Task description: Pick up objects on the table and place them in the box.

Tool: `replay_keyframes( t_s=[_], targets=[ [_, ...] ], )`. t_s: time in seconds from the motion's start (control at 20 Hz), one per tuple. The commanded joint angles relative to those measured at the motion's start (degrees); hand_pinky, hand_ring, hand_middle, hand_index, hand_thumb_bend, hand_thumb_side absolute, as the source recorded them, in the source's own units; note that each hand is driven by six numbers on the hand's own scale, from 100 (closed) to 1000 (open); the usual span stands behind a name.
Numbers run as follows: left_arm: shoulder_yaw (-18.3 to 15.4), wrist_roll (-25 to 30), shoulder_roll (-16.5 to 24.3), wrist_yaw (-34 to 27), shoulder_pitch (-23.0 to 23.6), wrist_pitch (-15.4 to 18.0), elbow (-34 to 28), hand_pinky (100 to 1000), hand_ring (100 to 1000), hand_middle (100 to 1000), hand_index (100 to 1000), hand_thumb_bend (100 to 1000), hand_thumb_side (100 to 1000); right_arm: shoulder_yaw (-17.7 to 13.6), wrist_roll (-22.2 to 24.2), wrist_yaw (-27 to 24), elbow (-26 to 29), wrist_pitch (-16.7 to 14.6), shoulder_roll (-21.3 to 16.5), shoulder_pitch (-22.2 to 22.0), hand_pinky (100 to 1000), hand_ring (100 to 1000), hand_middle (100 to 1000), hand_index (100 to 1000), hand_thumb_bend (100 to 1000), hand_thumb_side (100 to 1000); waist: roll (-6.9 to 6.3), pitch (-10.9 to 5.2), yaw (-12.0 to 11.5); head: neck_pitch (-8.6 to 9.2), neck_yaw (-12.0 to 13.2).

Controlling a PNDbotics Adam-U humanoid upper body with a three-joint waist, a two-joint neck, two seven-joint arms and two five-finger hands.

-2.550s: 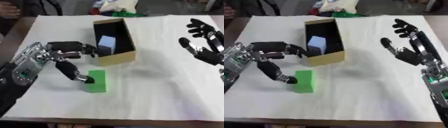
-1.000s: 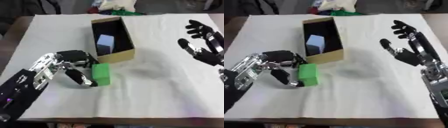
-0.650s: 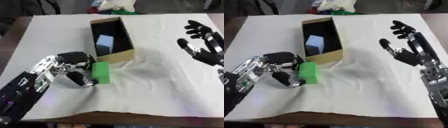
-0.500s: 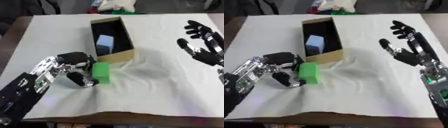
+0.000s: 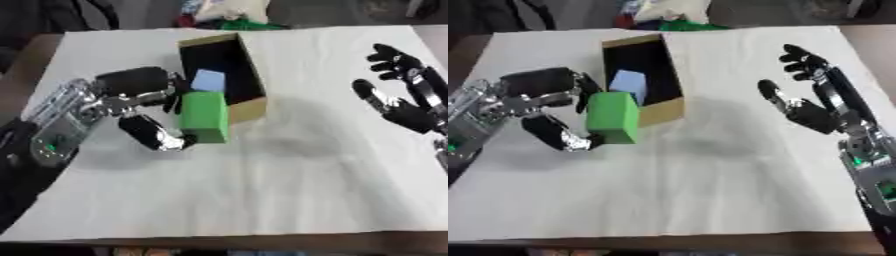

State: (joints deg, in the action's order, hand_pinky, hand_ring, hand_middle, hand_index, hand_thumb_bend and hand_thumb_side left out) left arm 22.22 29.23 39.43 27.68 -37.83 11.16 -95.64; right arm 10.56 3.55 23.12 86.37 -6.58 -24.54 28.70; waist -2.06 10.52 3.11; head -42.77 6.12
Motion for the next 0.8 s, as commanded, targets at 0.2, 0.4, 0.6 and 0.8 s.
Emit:
replay_keyframes(
  t_s=[0.2,0.4,0.6,0.8],
  targets=[
    [-3.83,-0.59,0.91,-1.05,-7.07,-3.93,5.04,601,424,440,751,100,563,-0.17,0.62,0.20,0.33,-0.34,-1.08,0.81,792,831,836,993,467,844,0.08,-1.20,0.66,0.00,0.33],
    [-4.55,-2.15,-3.88,4.05,-12.15,-3.80,15.11,605,434,451,757,100,567,0.12,0.98,0.04,0.25,-0.50,-0.74,0.99,792,832,837,993,465,846,0.26,-1.08,1.41,0.42,0.41],
    [-5.53,-4.30,-9.13,11.25,-16.16,-2.22,25.90,609,444,460,759,100,564,0.32,1.28,-0.10,0.24,-0.65,-0.30,1.30,792,832,837,993,464,846,0.52,-1.04,2.19,0.96,0.57],
    [-7.39,-8.02,-13.65,19.84,-18.85,-0.67,35.60,615,462,475,762,100,558,0.62,1.60,-0.25,0.26,-0.84,0.20,1.51,792,832,837,994,460,847,0.59,-1.05,3.04,1.47,0.72]
  ],
)
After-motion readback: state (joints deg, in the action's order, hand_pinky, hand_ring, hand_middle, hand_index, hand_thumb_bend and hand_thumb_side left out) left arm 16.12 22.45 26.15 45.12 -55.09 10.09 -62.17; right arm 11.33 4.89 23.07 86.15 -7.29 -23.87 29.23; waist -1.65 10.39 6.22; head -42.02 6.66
